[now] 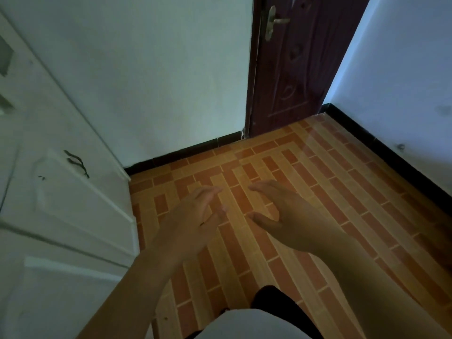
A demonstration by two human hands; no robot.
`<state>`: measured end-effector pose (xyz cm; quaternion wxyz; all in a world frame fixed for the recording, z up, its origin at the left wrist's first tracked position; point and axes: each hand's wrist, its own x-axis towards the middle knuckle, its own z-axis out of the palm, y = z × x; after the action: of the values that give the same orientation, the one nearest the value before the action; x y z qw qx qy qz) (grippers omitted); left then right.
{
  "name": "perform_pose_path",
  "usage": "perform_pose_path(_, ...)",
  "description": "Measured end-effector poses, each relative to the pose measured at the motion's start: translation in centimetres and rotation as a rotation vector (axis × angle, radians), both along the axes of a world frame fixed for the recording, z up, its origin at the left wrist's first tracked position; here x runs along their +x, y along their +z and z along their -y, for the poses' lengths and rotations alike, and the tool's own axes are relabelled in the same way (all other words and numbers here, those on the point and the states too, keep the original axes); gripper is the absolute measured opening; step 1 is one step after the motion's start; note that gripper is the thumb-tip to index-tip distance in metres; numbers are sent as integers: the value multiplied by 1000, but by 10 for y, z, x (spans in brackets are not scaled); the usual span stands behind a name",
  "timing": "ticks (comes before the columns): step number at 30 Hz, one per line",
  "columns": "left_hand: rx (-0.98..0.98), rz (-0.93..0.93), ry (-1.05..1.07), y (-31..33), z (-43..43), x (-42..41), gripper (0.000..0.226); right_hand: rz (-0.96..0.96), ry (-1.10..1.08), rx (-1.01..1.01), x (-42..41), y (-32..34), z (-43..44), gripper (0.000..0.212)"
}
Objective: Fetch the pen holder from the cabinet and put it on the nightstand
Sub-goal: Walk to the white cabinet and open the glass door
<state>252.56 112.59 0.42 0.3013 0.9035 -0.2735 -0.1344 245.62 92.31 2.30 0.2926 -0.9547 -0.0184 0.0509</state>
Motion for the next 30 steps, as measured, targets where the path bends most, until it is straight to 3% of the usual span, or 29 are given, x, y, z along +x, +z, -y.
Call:
perform_pose_path(17, 54, 71, 368, -2, 37, 284, 57, 8, 343, -9, 365, 0, 42, 57)
perform_pose_path(30, 96, 101, 696, -2, -70, 399, 53, -26, 652, 65, 547, -4, -71, 49)
